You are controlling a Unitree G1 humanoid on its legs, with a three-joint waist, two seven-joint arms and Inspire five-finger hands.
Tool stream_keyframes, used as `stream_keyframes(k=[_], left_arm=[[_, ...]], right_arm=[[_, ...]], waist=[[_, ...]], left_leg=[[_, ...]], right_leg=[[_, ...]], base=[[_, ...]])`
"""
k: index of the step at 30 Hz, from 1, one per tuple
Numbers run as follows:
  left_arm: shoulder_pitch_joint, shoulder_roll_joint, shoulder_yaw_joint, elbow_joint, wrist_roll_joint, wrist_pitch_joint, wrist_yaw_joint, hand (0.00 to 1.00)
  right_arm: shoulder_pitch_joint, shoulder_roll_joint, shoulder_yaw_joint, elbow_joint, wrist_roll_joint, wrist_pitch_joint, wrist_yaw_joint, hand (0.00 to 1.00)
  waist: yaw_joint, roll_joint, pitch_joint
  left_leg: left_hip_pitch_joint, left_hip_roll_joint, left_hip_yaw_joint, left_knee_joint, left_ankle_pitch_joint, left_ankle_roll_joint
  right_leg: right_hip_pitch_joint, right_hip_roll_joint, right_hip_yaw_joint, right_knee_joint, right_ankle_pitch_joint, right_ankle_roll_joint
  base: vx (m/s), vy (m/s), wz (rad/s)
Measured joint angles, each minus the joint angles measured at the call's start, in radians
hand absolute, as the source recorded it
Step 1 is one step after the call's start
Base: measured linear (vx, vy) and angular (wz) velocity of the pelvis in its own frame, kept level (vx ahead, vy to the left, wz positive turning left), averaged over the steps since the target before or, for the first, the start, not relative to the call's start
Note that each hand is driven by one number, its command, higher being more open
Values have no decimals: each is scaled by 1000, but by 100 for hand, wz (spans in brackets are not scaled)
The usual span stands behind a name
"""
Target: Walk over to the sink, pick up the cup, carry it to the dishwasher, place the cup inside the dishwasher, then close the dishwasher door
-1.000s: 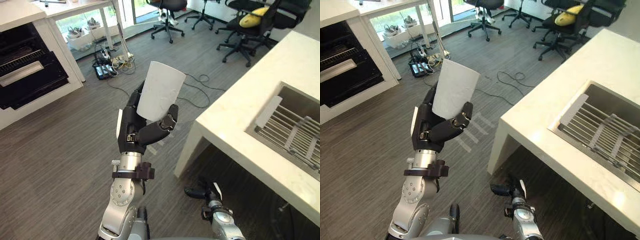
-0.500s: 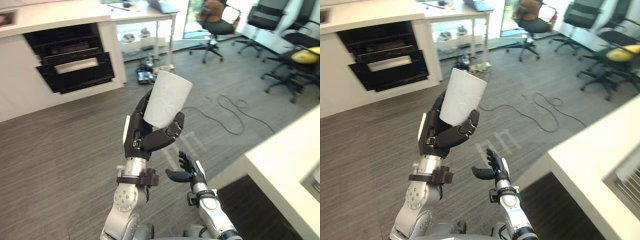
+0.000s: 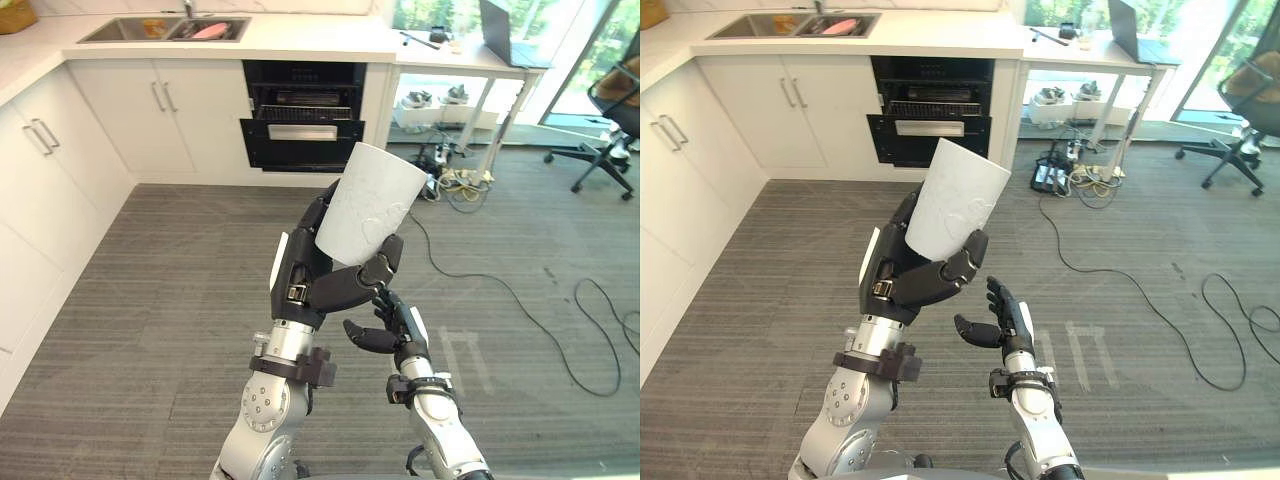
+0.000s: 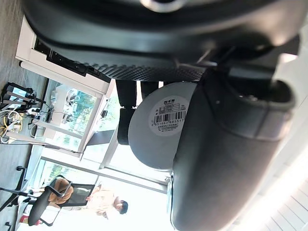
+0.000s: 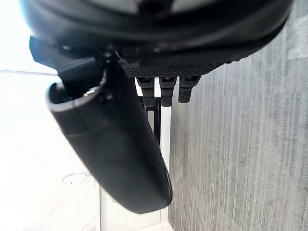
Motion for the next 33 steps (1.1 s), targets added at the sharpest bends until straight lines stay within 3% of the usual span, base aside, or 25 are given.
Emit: stream_keyframes(k=[3,7,11,15,17,21,27,30,31,33], left_arm=[[-5,11,-9,31,0,0,-18,30],[-6,24,-24,44,1,0,-41,30],[-7,37,-33,44,2,5,-78,30],[-34,37,-35,50,2,8,-79,30],[-54,37,-36,50,2,8,-78,30],[-53,42,-28,50,2,5,-77,30],[-20,55,-24,50,1,7,-95,30],[-10,56,-9,49,1,7,-94,30],[54,58,38,42,1,7,-92,30],[54,58,38,42,1,7,-92,30]], right_arm=[[-4,1,-45,46,-2,1,-4,90],[-3,-6,-53,104,-2,1,-6,90],[18,-6,-58,135,-8,8,-5,90],[56,-2,-74,133,-30,10,-5,90],[65,-1,-76,133,-47,14,0,90],[64,3,-35,98,-70,17,25,90],[65,-20,-27,82,-90,22,36,90],[65,-49,-29,83,-98,23,35,90],[97,-68,-37,135,-103,23,30,90],[97,-68,-37,135,-103,23,30,90]], waist=[[7,2,-2],[-13,2,-2],[-20,3,-1],[-48,15,7],[-39,15,8],[-9,11,8],[-14,17,5],[-13,17,5],[-38,21,1],[-38,21,1]], left_leg=[[32,-24,-18,-91,51,3],[75,-43,-10,-196,109,3],[89,-56,-6,-234,127,14],[134,-77,-89,-321,181,34],[131,-85,-101,-336,194,27],[116,-101,-103,-353,226,7],[128,-71,-127,-427,274,-17],[128,-65,-131,-422,282,-12],[131,-58,-152,-426,295,-15],[131,-58,-152,-426,295,-15]], right_leg=[[6,-8,-18,-10,12,-4],[4,-15,-7,-15,31,-11],[-16,-21,21,25,32,-8],[-66,0,241,163,27,-7],[-76,-7,271,169,16,4],[-42,-25,287,80,0,30],[1,5,249,-35,29,18],[20,11,244,-70,41,14],[61,21,231,-134,86,16],[61,21,231,-134,86,16]], base=[[-18,-36,33],[-59,-8,-3],[-84,32,-6],[-31,73,56],[-4,12,56],[-12,-65,13],[30,-109,13],[71,-52,4],[35,-21,0],[0,0,0]])
